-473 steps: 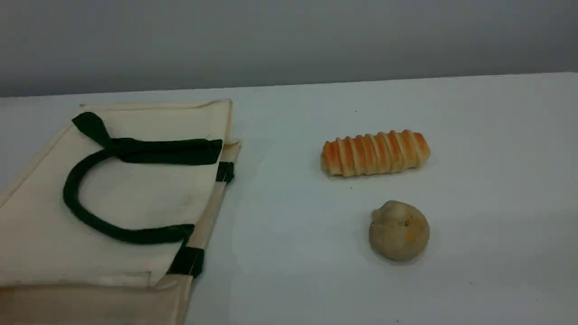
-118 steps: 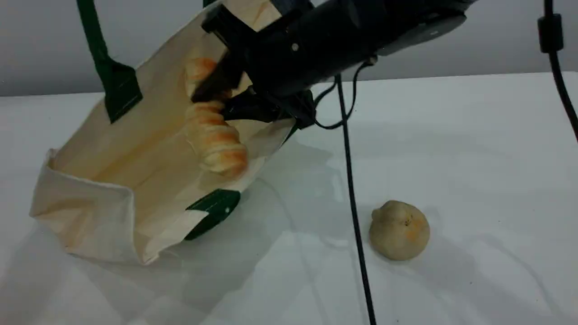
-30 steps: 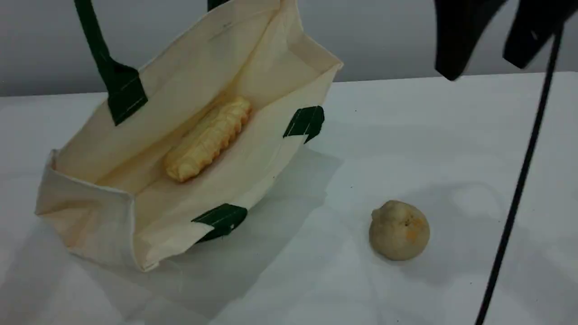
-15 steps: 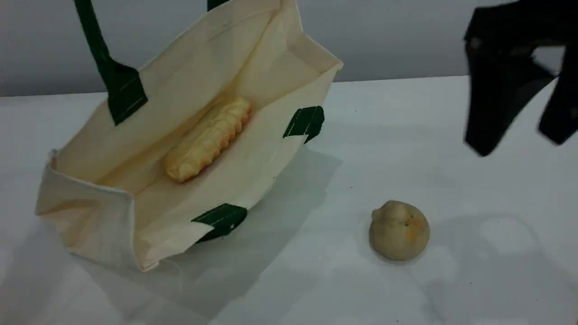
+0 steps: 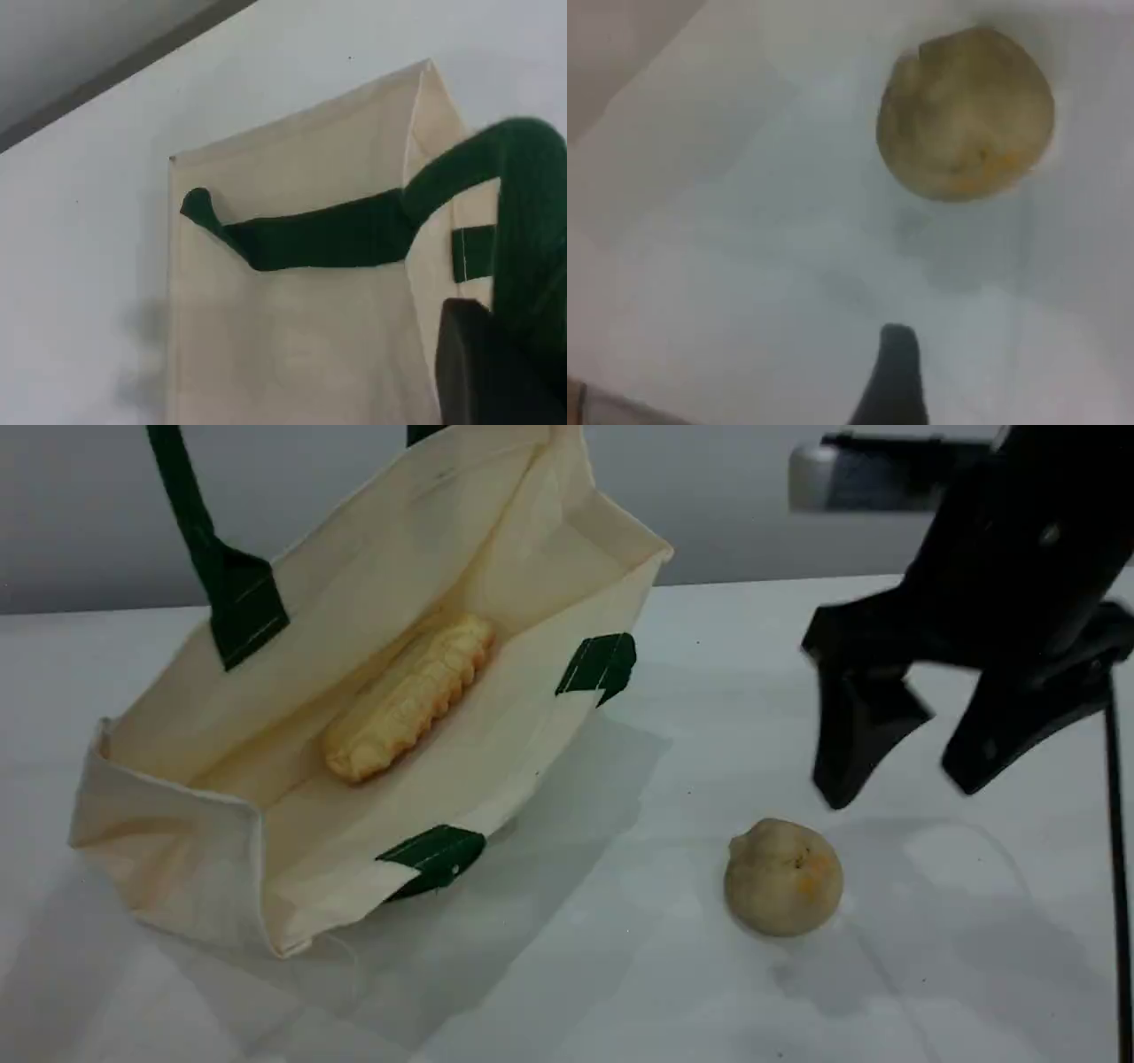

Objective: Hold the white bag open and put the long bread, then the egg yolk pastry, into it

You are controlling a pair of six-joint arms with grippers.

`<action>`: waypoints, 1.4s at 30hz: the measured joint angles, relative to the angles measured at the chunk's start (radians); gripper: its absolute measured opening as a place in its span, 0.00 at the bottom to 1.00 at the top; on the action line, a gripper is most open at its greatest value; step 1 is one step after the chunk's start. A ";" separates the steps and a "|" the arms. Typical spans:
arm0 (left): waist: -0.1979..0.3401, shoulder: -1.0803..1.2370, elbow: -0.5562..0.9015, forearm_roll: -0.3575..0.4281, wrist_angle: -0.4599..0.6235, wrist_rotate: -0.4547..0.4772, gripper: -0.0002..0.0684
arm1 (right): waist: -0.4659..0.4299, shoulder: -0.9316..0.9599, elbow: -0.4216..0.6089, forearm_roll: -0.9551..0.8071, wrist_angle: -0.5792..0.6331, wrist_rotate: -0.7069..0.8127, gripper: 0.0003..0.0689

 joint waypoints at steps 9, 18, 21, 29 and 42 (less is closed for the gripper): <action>0.000 0.000 0.000 0.000 0.000 0.000 0.11 | 0.000 0.137 -0.001 0.055 -0.157 -0.048 0.84; 0.000 0.000 0.000 0.000 0.000 -0.002 0.11 | 0.000 0.184 -0.001 0.073 -0.263 -0.052 0.84; 0.000 0.000 0.000 0.000 0.000 -0.002 0.11 | 0.000 0.202 -0.002 0.078 -0.287 -0.052 0.84; 0.000 0.000 0.000 0.000 0.000 -0.002 0.11 | 0.000 0.209 -0.003 0.128 -0.319 -0.074 0.84; 0.000 0.000 0.000 0.001 0.000 -0.003 0.11 | 0.001 0.261 -0.012 0.175 -0.329 -0.105 0.84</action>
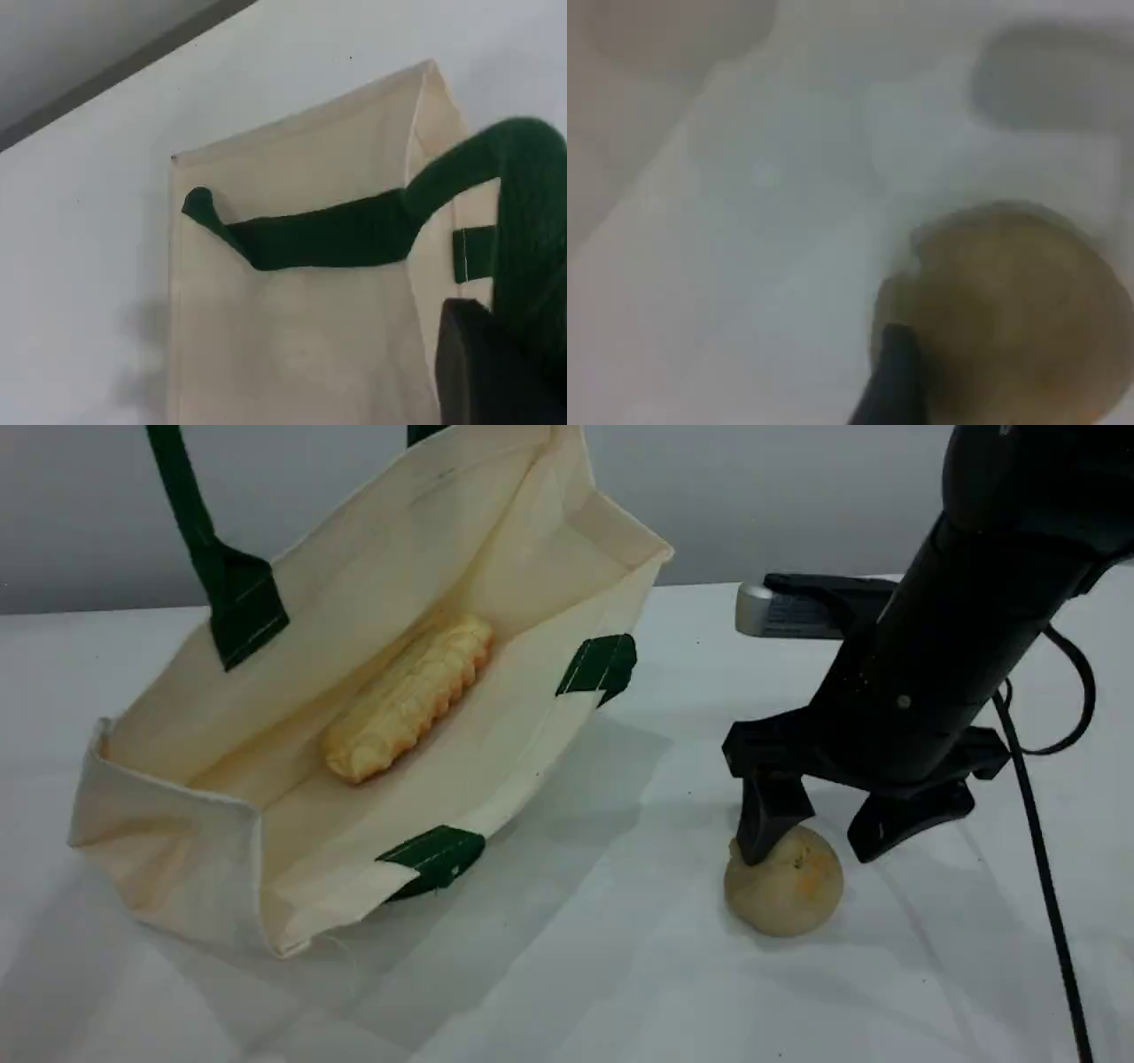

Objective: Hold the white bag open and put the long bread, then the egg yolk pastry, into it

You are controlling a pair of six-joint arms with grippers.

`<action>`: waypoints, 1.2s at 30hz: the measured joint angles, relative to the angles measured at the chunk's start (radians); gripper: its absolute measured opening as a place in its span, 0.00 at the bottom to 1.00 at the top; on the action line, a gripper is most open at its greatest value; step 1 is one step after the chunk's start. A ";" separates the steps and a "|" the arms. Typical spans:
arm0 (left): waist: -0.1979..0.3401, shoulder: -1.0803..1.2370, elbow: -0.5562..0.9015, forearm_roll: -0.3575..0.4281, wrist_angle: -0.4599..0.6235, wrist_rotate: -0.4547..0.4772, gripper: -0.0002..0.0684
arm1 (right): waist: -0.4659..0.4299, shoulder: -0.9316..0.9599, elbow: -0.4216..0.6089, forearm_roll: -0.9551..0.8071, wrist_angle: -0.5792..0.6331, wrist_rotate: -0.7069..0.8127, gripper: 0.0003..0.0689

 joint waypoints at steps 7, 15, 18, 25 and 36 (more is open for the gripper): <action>0.000 0.000 0.000 0.000 0.000 0.000 0.11 | 0.000 0.040 -0.001 0.021 -0.017 -0.004 0.84; 0.000 0.000 0.000 0.000 0.000 0.000 0.11 | 0.000 0.061 -0.001 0.053 -0.020 -0.031 0.80; 0.000 0.000 0.000 0.000 0.000 0.000 0.11 | 0.000 0.064 -0.001 0.056 -0.021 -0.031 0.68; 0.000 0.000 0.000 0.000 0.000 0.000 0.11 | 0.000 0.063 -0.001 0.054 -0.021 -0.089 0.50; 0.000 0.000 0.000 0.001 0.000 0.000 0.11 | -0.002 0.054 -0.075 -0.004 0.091 -0.104 0.46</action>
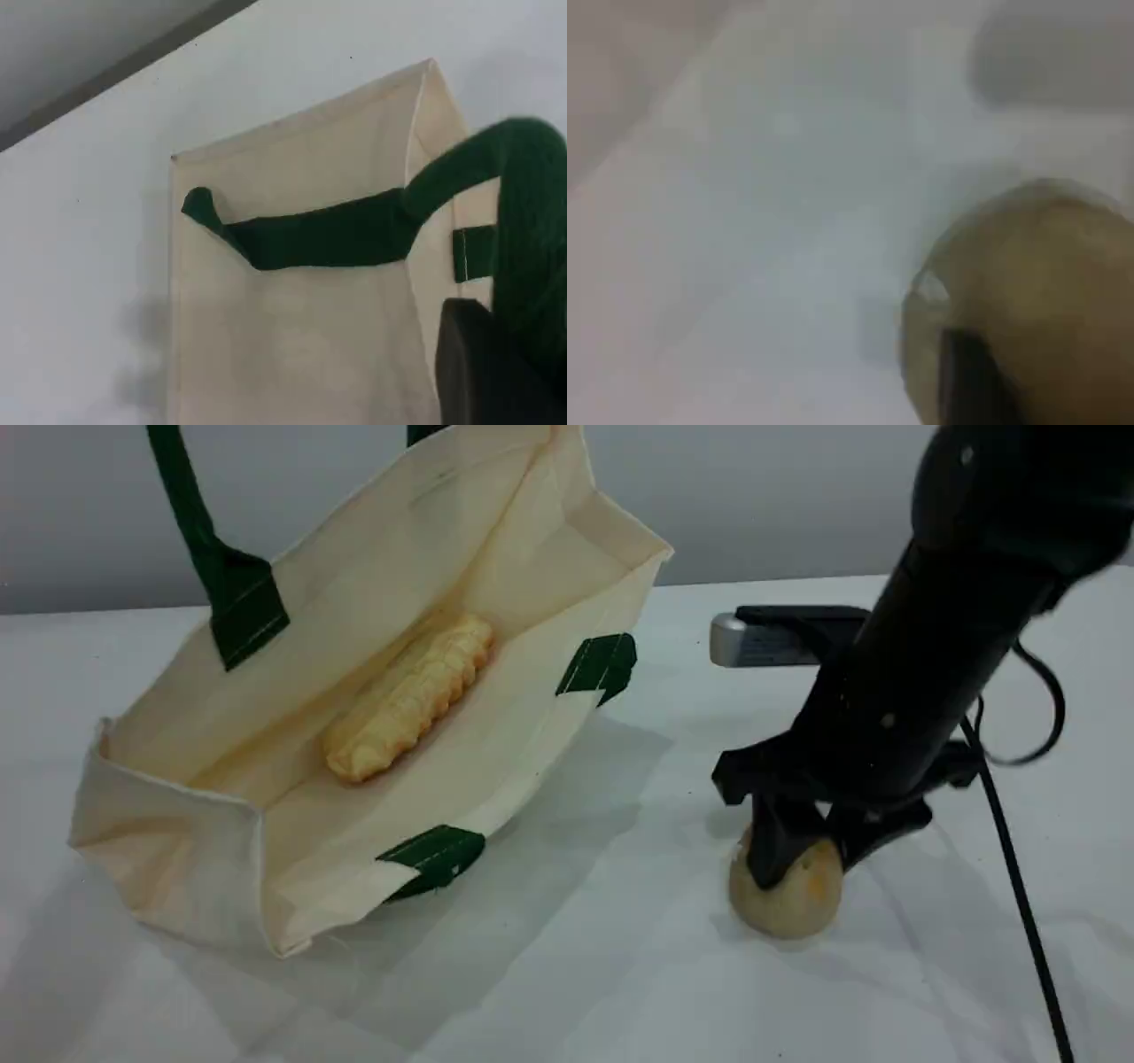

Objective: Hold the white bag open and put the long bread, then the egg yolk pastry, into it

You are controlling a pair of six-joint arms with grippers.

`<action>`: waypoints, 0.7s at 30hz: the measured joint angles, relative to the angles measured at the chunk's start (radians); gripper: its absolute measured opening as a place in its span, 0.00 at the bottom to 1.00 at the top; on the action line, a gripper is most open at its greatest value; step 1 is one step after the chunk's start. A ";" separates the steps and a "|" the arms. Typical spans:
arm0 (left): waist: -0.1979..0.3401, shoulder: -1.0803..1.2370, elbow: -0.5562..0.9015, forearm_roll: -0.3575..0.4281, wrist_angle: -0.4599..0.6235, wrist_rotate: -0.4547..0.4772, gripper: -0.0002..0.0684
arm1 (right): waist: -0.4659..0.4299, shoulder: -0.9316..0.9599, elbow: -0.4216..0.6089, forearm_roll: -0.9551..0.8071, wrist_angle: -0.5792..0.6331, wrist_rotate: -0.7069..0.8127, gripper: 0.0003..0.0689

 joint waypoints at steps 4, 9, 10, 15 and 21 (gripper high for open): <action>0.000 0.000 0.000 0.002 0.000 0.000 0.11 | -0.001 -0.037 -0.071 -0.029 0.116 0.013 0.45; 0.000 0.000 0.000 0.002 0.000 0.000 0.11 | 0.000 -0.102 -0.085 -0.136 0.191 0.086 0.44; 0.000 0.000 0.000 0.002 0.000 0.000 0.11 | 0.000 -0.118 -0.085 -0.160 0.199 0.104 0.44; 0.000 0.000 0.000 0.002 0.000 0.000 0.11 | 0.000 -0.202 -0.084 -0.246 0.239 0.182 0.44; 0.000 0.000 0.000 0.002 0.000 0.000 0.11 | 0.002 -0.300 -0.084 -0.129 0.231 0.120 0.42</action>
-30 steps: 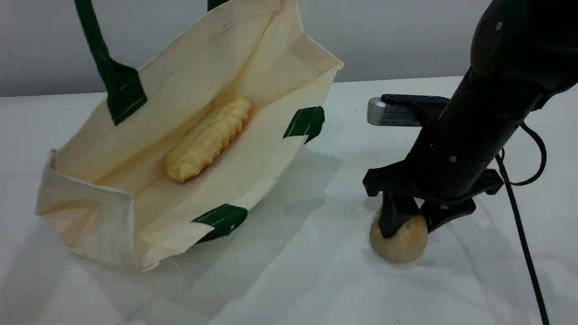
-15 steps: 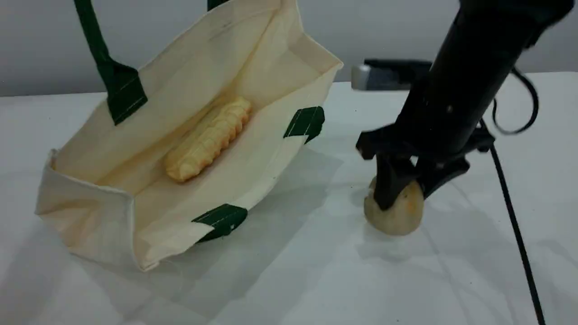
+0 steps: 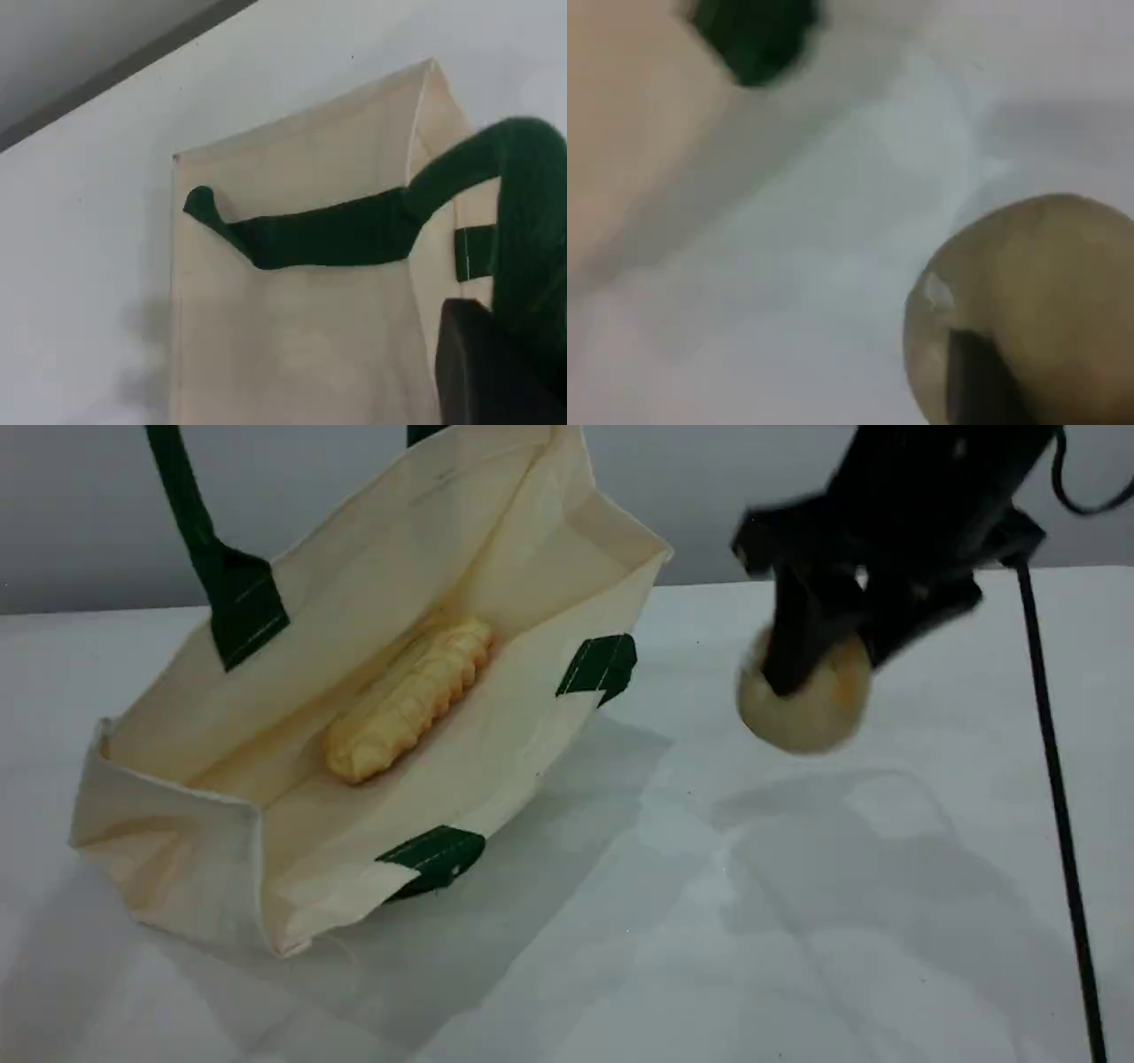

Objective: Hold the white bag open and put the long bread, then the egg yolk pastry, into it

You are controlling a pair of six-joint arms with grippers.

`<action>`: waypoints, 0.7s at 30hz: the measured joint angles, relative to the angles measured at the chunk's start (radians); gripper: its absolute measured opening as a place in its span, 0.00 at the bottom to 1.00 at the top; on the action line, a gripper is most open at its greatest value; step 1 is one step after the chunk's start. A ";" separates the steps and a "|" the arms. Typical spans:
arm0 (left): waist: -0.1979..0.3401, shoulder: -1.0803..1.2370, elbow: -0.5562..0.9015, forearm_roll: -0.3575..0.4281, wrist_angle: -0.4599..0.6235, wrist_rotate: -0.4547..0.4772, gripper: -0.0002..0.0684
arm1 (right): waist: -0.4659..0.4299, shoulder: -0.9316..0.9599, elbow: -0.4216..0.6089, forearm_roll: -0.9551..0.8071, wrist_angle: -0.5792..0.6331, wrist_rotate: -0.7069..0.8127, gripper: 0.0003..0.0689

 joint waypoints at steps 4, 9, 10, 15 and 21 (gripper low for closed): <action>0.000 0.000 0.000 0.000 0.000 0.000 0.11 | 0.000 -0.029 0.000 0.142 0.000 -0.099 0.42; 0.000 0.000 0.000 0.000 0.000 0.000 0.11 | 0.002 -0.029 0.000 0.353 -0.004 -0.253 0.42; 0.000 0.000 0.000 0.000 0.000 0.000 0.11 | 0.007 -0.029 0.000 0.385 -0.013 -0.284 0.42; 0.000 0.000 0.000 0.000 0.000 0.000 0.11 | 0.067 -0.029 0.000 0.542 -0.078 -0.408 0.42; 0.000 0.000 0.000 -0.004 0.000 0.000 0.11 | 0.138 -0.024 0.000 0.580 -0.187 -0.474 0.41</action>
